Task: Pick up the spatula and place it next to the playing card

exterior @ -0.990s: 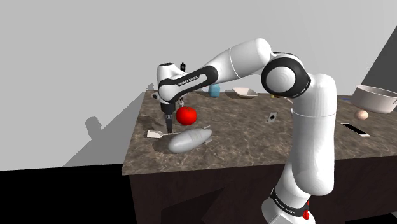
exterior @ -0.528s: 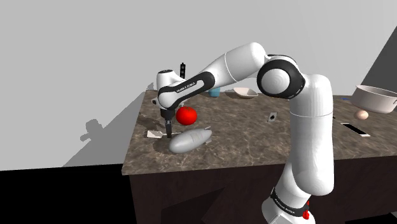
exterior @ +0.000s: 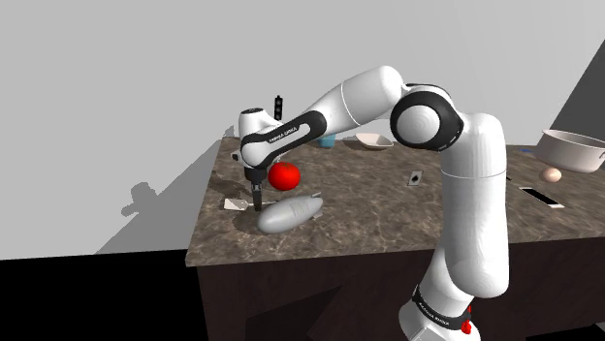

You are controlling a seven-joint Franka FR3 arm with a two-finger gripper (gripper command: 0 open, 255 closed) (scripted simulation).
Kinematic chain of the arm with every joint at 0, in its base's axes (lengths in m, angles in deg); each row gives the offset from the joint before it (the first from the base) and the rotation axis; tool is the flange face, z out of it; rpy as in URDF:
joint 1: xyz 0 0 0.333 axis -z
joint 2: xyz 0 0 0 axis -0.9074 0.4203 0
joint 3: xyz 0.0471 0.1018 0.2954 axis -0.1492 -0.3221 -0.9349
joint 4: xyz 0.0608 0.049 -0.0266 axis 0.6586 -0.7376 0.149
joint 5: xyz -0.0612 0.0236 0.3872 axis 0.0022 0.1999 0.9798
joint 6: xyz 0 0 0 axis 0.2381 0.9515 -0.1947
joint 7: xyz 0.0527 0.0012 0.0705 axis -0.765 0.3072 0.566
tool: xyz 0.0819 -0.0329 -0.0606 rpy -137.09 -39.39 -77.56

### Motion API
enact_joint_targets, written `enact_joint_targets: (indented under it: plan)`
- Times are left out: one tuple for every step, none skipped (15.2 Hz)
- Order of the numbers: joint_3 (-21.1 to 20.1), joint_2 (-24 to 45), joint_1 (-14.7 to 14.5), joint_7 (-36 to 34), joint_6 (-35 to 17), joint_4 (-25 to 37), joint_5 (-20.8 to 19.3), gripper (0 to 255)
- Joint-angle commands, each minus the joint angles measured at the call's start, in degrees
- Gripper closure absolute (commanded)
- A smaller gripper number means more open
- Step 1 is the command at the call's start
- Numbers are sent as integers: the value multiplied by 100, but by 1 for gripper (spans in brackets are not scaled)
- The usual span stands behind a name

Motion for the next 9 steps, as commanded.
enact_joint_targets:
  plan:
    - [0, 0, 0, 0, 0, 0, 0, 255]
    - [0, 0, 0, 0, 0, 0, 0, 255]
    - [0, 1, 0, 0, -2, -1, 0, 255]
    - [0, 0, 1, 2, 12, 12, 0, 255]
    - [1, -2, 1, 3, 20, 18, 0, 255]
    - [-2, 32, -4, -5, 23, 54, 0, 255]
    - [-2, 37, -2, -2, 14, 51, 1, 255]
    - [-1, 67, 0, 2, 10, 78, 3, 255]
    - [1, 68, 6, 10, 9, 77, 3, 255]
